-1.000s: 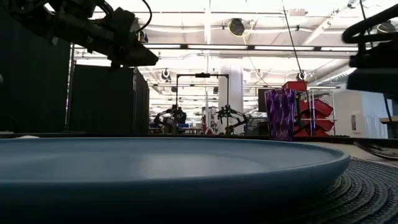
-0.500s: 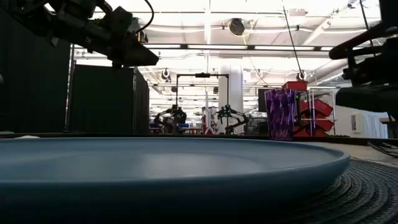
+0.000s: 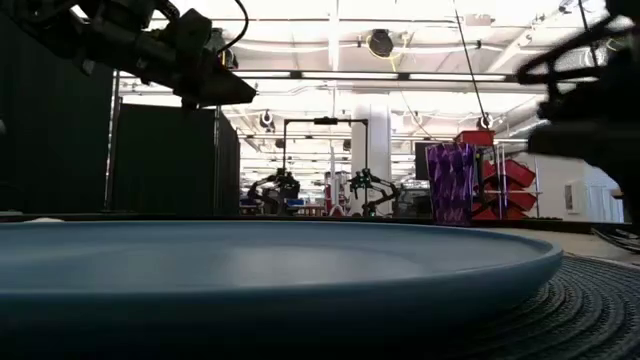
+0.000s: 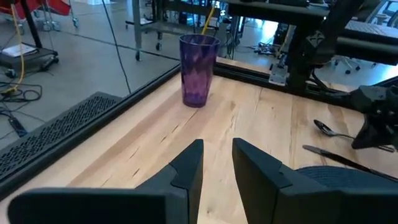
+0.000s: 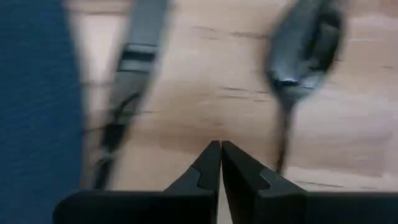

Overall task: Set table place
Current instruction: Adjust the knife

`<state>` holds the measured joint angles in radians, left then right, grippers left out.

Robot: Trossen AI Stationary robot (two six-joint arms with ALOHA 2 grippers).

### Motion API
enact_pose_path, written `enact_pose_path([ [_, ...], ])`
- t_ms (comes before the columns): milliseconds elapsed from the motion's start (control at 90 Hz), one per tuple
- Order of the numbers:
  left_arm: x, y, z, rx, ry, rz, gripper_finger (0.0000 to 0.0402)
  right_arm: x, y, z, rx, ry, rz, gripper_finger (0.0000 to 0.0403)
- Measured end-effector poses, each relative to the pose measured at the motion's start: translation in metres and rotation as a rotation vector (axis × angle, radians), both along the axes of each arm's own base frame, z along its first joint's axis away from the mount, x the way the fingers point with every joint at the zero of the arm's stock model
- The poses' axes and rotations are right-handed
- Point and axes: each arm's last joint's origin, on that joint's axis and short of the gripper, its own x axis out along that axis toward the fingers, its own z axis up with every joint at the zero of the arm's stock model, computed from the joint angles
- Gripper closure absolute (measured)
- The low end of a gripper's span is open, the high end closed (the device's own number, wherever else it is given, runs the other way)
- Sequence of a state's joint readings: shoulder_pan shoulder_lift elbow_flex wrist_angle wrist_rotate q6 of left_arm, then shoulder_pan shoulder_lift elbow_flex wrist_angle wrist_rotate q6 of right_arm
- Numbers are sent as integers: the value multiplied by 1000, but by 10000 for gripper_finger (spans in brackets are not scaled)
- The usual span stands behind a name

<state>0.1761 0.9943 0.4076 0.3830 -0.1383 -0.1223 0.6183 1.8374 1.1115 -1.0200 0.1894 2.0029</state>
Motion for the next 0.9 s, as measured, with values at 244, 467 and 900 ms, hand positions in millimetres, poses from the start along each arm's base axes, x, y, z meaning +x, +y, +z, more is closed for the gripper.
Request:
enact_pose_path([
  [244,0,0,0,0,-2,0,330,19,-7,14,-15,-42,76,355],
  [467,0,0,0,0,-2,0,330,27,-7,15,20,-97,94,296],
  [900,0,0,0,-1,-1,0,330,31,-5,15,25,-149,97,258],
])
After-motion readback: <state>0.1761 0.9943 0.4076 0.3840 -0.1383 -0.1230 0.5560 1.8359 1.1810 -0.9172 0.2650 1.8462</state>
